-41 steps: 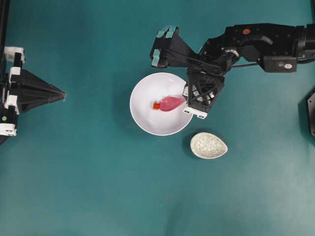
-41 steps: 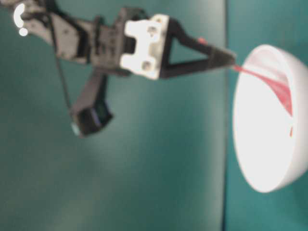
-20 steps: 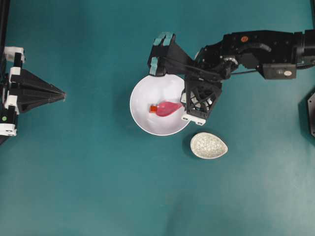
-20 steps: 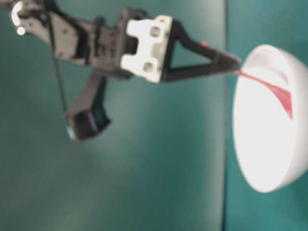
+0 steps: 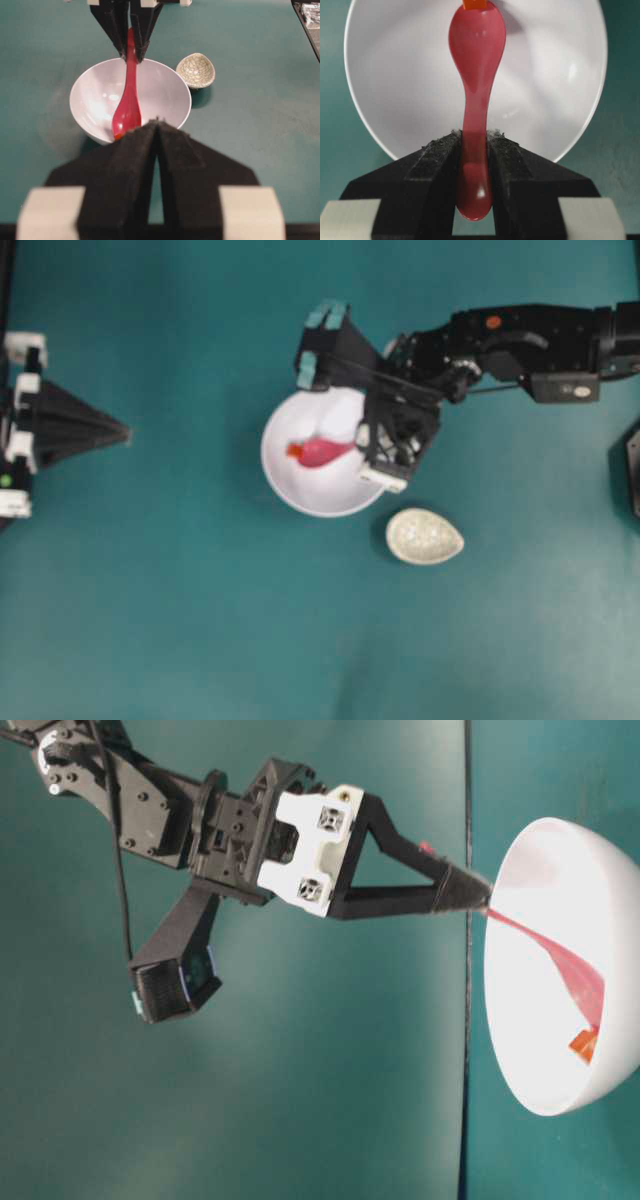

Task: Grip the spoon and scoop the red block from the bowl with right arm.
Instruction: 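Drag the spoon under the red cube inside the bowl, then raise the spoon with the red cube on it above the bowl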

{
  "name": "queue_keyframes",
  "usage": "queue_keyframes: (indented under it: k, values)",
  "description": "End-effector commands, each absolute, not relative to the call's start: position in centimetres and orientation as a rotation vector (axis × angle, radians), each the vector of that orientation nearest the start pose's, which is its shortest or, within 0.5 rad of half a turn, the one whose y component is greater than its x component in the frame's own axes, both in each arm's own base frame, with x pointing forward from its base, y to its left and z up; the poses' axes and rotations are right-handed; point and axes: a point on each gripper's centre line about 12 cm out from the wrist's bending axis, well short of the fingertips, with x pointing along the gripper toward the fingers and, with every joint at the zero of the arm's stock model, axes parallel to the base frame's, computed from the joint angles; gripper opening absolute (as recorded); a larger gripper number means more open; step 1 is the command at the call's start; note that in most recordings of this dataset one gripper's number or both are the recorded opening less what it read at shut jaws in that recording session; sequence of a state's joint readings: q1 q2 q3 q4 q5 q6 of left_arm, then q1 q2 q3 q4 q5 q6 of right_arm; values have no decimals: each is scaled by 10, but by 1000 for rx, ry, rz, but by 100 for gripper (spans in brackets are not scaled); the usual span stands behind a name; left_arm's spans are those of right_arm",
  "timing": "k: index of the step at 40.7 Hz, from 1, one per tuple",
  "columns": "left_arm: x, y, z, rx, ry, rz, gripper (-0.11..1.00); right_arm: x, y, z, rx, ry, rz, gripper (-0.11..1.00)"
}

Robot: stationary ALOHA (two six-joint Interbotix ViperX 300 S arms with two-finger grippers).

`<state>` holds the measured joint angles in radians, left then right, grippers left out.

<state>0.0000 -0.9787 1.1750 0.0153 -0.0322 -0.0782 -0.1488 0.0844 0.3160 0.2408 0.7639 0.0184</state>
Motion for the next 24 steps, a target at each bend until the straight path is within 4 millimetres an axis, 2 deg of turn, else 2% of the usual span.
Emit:
queue_keyframes:
  k: [1,13,24]
  values:
    - [198,0,276,-60,140,3,0,415,-44,214,347,1062,-101,24]
    - [198,0,276,-60,140,3,0,416,-45,215,348,1022,-108,24]
    - [198,0,275,-61,143,4,0,402,-35,211,339,980,-104,24]
